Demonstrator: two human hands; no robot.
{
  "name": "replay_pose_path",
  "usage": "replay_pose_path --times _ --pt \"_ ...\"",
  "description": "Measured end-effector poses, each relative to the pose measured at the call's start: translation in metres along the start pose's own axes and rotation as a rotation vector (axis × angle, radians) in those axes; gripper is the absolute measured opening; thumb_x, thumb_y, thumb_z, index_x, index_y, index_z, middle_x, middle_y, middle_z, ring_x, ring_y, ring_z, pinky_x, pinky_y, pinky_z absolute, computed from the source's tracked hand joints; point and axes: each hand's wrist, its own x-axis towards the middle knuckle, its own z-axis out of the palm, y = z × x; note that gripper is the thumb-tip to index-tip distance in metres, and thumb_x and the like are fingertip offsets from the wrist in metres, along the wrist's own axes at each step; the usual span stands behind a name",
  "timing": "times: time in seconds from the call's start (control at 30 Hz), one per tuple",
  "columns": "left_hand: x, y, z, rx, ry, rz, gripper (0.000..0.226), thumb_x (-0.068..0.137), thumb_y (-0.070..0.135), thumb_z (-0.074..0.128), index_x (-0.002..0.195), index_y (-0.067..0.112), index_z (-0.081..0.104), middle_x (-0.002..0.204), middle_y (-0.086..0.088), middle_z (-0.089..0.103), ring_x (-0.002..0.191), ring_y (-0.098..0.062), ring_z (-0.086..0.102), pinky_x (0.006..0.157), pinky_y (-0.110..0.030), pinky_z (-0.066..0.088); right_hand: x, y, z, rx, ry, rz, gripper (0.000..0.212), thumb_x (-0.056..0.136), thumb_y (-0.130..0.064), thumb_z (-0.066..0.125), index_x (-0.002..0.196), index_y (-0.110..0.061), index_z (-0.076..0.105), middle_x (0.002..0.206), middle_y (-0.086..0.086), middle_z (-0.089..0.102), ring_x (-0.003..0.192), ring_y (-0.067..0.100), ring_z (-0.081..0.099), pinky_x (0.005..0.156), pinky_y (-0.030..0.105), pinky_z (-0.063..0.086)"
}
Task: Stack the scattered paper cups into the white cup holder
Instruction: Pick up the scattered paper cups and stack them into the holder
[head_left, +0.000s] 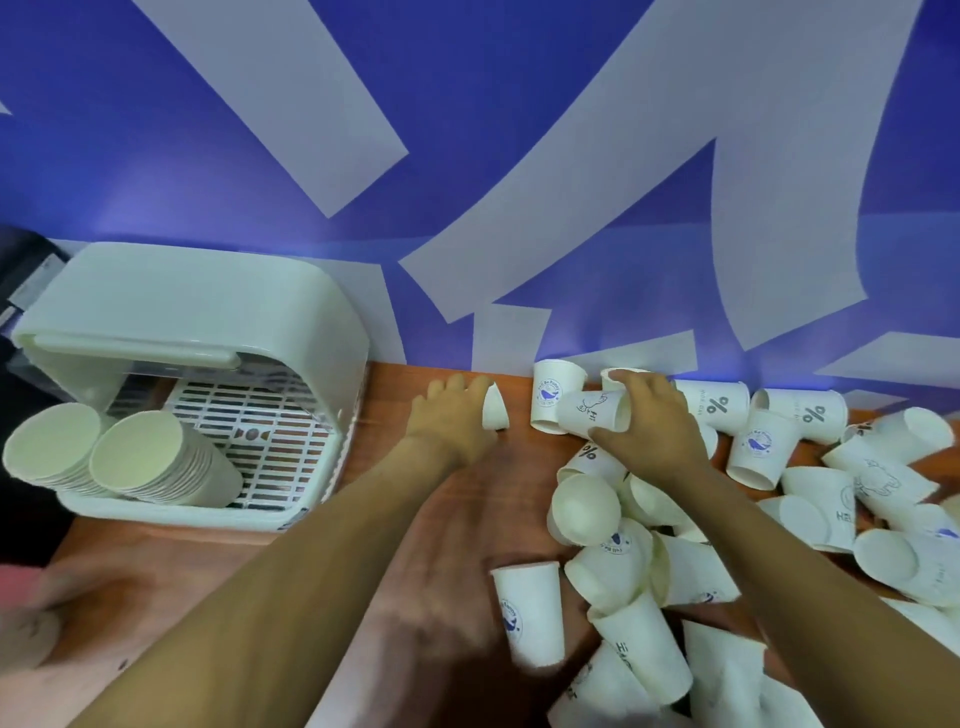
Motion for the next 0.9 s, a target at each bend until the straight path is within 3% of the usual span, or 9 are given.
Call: replay_pose_path --times 0.23,0.57,0.9 --pt "0.026 0.008 0.024 -0.001 0.001 -0.052 0.077 0.087 0.043 0.058 0.149 0.027 0.017 0.153 -0.005 0.024 0.138 -0.030 0.025 0.108 -0.048 0.029 0.005 0.019 0.012 -0.015 0.007 -0.031 0.083 0.069 -0.033 0.081 0.139 -0.022 0.037 0.142 0.004 0.038 0.128 0.025 0.038 0.097 0.040 0.044" --pt "0.036 0.009 0.031 0.021 0.009 -0.016 0.063 0.087 0.036 0.062 0.140 0.022 0.032 0.143 -0.002 0.042 0.129 -0.029 0.040 0.103 -0.043 0.036 0.008 0.020 0.012 0.002 -0.035 -0.020 0.083 0.073 -0.034 0.078 0.142 -0.021 0.035 0.147 0.003 0.033 0.131 0.024 0.036 0.103 0.038 0.039" --pt "-0.001 -0.004 0.013 -0.218 0.017 -0.019 0.082 0.079 0.043 0.070 0.144 0.016 0.029 0.136 -0.005 0.036 0.125 -0.028 0.043 0.101 -0.042 0.044 -0.014 -0.008 -0.007 0.086 -0.022 -0.060 0.083 0.073 -0.030 0.078 0.142 -0.023 0.033 0.139 0.001 0.043 0.125 0.021 0.043 0.097 0.036 0.043"
